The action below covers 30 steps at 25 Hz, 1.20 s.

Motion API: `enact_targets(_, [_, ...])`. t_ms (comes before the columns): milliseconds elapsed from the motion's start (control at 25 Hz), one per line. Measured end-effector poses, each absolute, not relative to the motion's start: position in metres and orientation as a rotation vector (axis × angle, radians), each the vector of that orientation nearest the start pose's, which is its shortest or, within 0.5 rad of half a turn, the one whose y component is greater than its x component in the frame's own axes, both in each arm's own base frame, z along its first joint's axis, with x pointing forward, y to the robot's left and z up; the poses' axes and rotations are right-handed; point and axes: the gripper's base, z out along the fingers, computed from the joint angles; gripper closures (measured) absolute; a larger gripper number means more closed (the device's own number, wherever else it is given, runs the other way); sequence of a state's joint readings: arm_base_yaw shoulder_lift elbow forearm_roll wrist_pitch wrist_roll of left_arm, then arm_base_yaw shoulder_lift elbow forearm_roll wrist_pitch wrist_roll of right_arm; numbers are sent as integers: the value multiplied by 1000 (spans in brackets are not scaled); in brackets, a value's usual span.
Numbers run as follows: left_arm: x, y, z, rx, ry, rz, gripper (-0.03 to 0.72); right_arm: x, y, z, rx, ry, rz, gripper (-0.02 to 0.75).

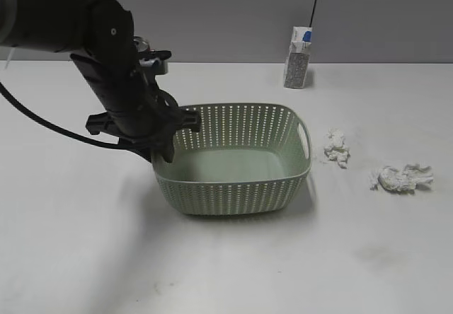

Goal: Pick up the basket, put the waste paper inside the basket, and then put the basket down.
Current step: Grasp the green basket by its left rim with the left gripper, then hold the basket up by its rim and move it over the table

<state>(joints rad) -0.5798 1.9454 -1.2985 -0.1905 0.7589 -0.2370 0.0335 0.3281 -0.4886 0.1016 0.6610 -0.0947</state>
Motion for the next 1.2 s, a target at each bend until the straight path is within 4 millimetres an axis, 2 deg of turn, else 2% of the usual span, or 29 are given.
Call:
enact_targets(120, [319,-223,170,318,2907,-357,611,72,8,295,-88,2010,75,147])
enact_targets(200, [320,-223,170,315,2896,-359,683,79,9,296,-85,2042,83,147])
enact_targets(320, [319,-222,169,335,2907,-336,688,95,9,305,-84,2084,88,147])
enact_targets(440, [318,-219,171,371,2909,-295,688,120,11,317,-117,2135,87,147])
enact_targets(600, [318,-212,189,408,2860,-252,688,167,20,324,-159,2248,175,147])
enact_targets(720, [321,-205,207,351,2819,-191,688,208,27,318,-179,2336,269,147])
enact_targets(840, [326,-199,220,328,2798,-68,688,247,33,302,-188,2413,343,147])
enact_targets(960, [329,-199,230,327,2787,-24,688,279,41,281,-216,2483,356,147])
enact_targets(1120, [331,-201,234,304,2773,-35,688,314,69,247,-315,2513,297,147])
enact_targets(1200, [330,-200,234,303,2782,-28,688,330,81,227,-303,2529,258,147])
